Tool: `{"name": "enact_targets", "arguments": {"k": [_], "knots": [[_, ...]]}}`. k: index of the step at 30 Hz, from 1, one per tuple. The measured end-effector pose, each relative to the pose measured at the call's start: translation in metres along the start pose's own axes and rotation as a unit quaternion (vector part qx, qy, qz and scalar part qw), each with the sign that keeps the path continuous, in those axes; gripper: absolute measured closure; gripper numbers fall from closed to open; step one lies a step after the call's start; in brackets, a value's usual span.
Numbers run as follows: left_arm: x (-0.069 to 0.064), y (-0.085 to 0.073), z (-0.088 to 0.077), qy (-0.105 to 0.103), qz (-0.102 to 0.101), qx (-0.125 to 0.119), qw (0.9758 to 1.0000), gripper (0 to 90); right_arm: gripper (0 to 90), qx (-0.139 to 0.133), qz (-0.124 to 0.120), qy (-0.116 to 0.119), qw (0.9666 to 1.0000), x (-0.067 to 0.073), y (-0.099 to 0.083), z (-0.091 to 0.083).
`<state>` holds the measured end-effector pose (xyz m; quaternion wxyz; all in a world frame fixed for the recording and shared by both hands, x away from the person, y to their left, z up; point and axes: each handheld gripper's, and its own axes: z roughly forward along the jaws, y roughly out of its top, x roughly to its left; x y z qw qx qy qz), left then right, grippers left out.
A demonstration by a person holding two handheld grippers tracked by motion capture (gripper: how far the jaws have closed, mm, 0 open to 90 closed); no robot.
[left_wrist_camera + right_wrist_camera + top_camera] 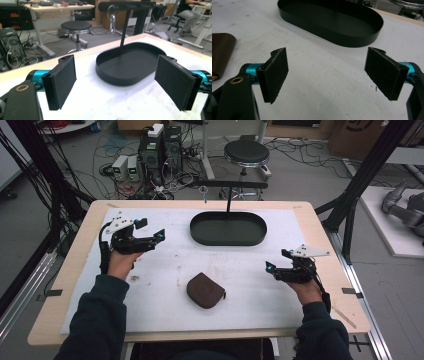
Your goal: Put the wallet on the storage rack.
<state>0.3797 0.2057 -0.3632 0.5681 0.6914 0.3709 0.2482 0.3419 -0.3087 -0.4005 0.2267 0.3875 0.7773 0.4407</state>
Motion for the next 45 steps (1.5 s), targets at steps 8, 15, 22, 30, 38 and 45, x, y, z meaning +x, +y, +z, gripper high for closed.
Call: {"name": "enact_targets", "arguments": {"k": [8,15,22,30,38,45], "knots": [[-0.002,-0.028,-0.022,0.018,0.015,0.023,0.9994,17.0,19.3,-0.006,-0.011,0.051,0.9986,0.024,0.010,0.014],[-0.004,-0.049,-0.033,0.033,0.018,0.036,0.9987,17.0,19.3,-0.005,-0.018,0.120,0.9926,0.058,0.018,0.030],[-0.001,-0.056,-0.031,0.037,0.025,0.052,0.9976,17.6,19.4,0.017,-0.013,0.176,0.9841,0.089,0.020,0.056],[0.001,-0.058,-0.028,0.041,0.021,0.055,0.9974,18.4,19.3,0.047,-0.010,0.233,0.9714,0.117,0.016,0.081],[0.001,-0.059,-0.029,0.041,0.018,0.055,0.9975,19.1,19.4,0.100,-0.040,0.250,0.9622,0.141,0.006,0.102],[0.002,-0.059,-0.028,0.044,0.016,0.057,0.9973,19.7,21.2,0.136,-0.010,0.263,0.9552,0.139,0.006,0.106]]}}
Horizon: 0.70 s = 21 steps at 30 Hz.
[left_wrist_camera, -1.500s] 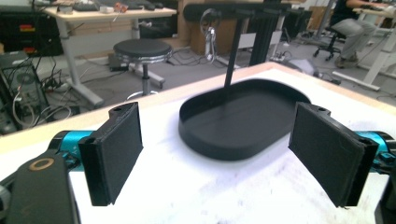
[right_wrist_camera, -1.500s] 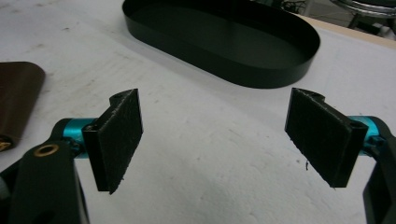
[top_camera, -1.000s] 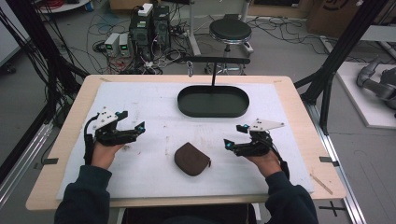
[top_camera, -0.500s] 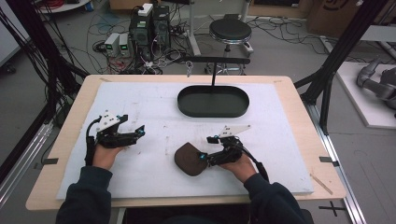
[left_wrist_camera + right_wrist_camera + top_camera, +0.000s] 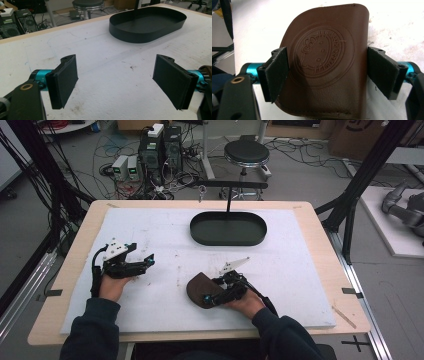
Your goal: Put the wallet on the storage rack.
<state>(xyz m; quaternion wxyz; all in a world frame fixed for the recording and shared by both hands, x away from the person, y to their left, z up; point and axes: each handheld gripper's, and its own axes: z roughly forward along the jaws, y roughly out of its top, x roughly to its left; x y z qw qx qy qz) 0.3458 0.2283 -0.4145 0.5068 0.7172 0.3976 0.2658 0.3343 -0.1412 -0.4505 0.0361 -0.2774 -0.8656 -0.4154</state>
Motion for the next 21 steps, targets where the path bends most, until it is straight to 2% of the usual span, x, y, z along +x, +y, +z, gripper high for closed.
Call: {"name": "enact_targets", "arguments": {"k": [7,16,19,21], "knots": [[0.000,-0.001,0.002,0.001,0.003,0.004,1.0000,20.2,27.8,0.013,-0.001,0.003,0.9999,0.003,0.002,-0.001],[-0.001,-0.001,0.002,0.003,0.006,0.008,0.9999,21.4,36.8,0.002,-0.014,-0.017,0.9998,0.007,0.003,-0.006],[0.000,-0.001,0.002,0.006,0.004,0.007,0.9999,21.5,49.1,-0.012,-0.007,-0.009,0.9999,0.004,0.005,-0.013],[0.000,-0.001,0.001,0.006,0.004,0.006,0.9999,21.5,54.0,-0.022,-0.006,0.001,0.9997,0.001,0.005,-0.017]]}}
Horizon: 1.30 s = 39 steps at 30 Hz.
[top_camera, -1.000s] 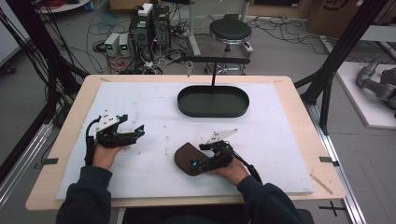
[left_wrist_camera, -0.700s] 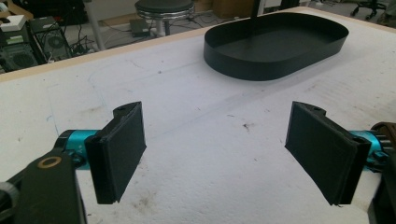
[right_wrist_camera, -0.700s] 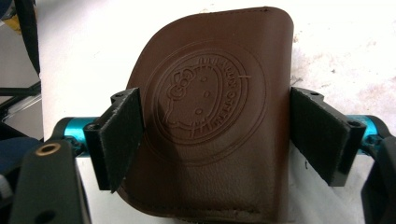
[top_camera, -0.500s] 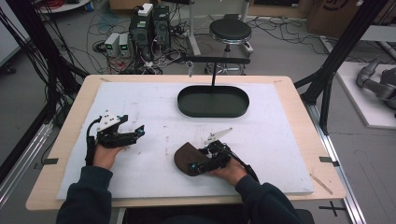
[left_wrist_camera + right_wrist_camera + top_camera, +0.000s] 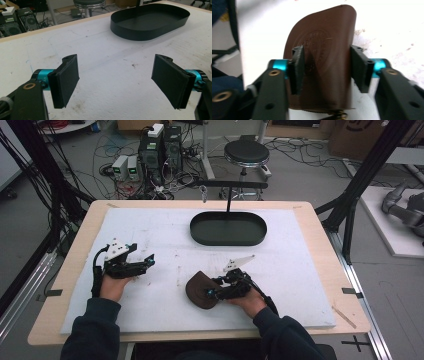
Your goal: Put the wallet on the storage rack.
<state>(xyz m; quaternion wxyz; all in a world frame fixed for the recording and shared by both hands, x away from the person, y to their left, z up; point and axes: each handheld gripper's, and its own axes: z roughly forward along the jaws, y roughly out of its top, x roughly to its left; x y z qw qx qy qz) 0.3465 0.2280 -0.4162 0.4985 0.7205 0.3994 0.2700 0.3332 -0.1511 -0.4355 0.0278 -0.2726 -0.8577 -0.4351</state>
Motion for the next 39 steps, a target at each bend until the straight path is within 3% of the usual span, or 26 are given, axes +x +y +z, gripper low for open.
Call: {"name": "enact_targets", "arguments": {"k": [4,6,9,12,17,19,20,23,25,32,39], "knots": [[0.000,0.000,-0.001,0.001,0.000,-0.001,1.0000,21.5,61.3,-0.017,0.009,0.018,0.9997,-0.002,0.001,-0.007],[0.000,0.000,-0.001,0.001,-0.001,-0.002,1.0000,21.6,63.4,-0.026,-0.003,0.013,0.9996,-0.001,0.002,-0.011],[0.000,0.000,-0.002,0.002,-0.001,-0.003,1.0000,21.6,66.0,-0.039,-0.027,-0.020,0.9987,0.000,0.006,-0.022],[0.000,0.000,-0.001,0.001,-0.001,-0.002,1.0000,21.6,68.3,-0.049,-0.049,-0.063,0.9957,-0.002,0.009,-0.035],[0.000,0.000,-0.001,0.002,0.001,-0.002,1.0000,21.6,69.6,-0.070,-0.038,-0.092,0.9926,-0.011,0.010,-0.055],[0.000,0.001,-0.001,0.002,0.001,-0.002,1.0000,21.7,69.8,-0.073,-0.054,-0.122,0.9884,-0.011,0.011,-0.063],[0.000,0.001,-0.002,0.002,0.001,-0.002,1.0000,21.7,69.9,-0.071,-0.071,-0.145,0.9843,-0.010,0.012,-0.067],[0.000,0.001,-0.001,0.002,0.001,-0.003,1.0000,21.7,70.1,-0.071,-0.091,-0.189,0.9752,-0.010,0.014,-0.080],[-0.001,0.001,-0.001,0.002,0.001,-0.003,1.0000,21.7,70.3,-0.073,-0.086,-0.203,0.9727,-0.015,0.013,-0.087],[-0.001,0.001,-0.001,-0.001,0.004,-0.004,1.0000,22.1,70.4,-0.107,-0.036,-0.205,0.9722,-0.040,0.012,-0.106],[0.000,0.000,0.000,-0.005,0.003,-0.008,0.9999,22.1,70.4,-0.126,-0.011,-0.215,0.9684,-0.071,0.034,-0.107]]}}
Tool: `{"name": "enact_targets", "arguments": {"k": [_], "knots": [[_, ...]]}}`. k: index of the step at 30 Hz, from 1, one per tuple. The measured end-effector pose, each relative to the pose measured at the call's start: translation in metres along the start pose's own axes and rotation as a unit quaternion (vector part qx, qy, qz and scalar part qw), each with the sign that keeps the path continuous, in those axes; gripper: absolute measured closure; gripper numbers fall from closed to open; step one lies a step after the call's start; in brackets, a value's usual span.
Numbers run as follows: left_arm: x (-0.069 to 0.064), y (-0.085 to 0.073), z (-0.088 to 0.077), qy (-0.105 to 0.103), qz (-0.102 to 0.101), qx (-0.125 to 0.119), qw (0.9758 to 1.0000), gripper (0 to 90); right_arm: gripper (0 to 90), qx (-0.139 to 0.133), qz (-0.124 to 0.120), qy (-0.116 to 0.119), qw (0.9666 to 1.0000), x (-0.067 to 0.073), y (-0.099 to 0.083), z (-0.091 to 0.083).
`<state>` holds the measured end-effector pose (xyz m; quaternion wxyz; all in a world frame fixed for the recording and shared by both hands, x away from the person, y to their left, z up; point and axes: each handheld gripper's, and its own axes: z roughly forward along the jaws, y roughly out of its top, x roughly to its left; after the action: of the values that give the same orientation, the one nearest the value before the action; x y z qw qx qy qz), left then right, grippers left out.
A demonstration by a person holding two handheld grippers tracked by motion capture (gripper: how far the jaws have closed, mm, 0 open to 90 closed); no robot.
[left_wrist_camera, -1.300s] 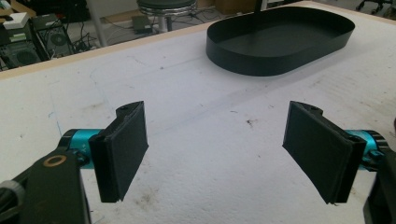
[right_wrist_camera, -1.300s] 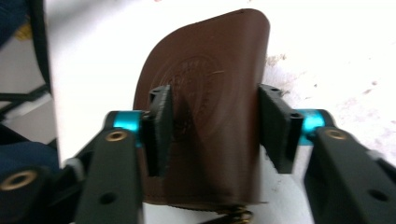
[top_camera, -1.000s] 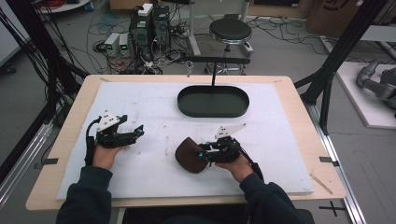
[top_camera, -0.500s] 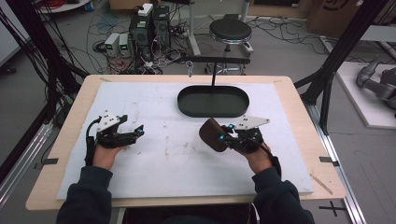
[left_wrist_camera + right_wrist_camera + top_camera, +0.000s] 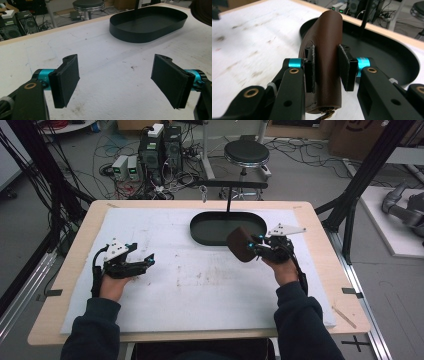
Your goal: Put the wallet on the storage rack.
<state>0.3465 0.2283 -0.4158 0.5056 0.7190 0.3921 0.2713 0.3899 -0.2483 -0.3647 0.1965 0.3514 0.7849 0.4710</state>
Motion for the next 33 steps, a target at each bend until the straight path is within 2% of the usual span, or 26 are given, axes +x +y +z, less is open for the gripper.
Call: {"name": "enact_targets", "arguments": {"k": [9,15,17,21,24,27,30,33], "knots": [[0.001,0.000,-0.001,-0.004,-0.001,-0.004,1.0000,22.1,70.3,-0.008,0.013,-0.009,0.9998,-0.020,0.037,0.027],[0.001,0.000,-0.001,-0.007,-0.001,-0.008,0.9999,22.1,70.1,-0.002,0.018,-0.021,0.9996,-0.029,0.051,0.050],[0.002,0.000,-0.001,-0.008,-0.001,-0.009,0.9999,22.1,70.1,-0.004,0.033,-0.021,0.9992,-0.035,0.051,0.059],[0.002,0.000,-0.001,-0.009,-0.003,-0.010,0.9999,22.1,70.0,0.007,0.063,-0.021,0.9978,-0.044,0.045,0.078],[0.003,-0.001,0.000,-0.010,-0.002,-0.008,0.9999,22.1,69.6,0.015,0.085,-0.012,0.9962,-0.046,0.040,0.095],[0.003,-0.001,0.000,-0.011,-0.003,-0.007,0.9999,22.1,69.3,0.033,0.094,-0.016,0.9949,-0.046,0.036,0.113],[0.002,0.000,-0.001,-0.011,-0.003,-0.009,0.9999,22.1,68.6,0.046,0.115,-0.023,0.9920,-0.047,0.034,0.127],[0.002,-0.001,-0.001,-0.011,-0.003,-0.008,0.9999,22.2,66.5,0.052,0.124,-0.049,0.9897,-0.049,0.028,0.135]]}}
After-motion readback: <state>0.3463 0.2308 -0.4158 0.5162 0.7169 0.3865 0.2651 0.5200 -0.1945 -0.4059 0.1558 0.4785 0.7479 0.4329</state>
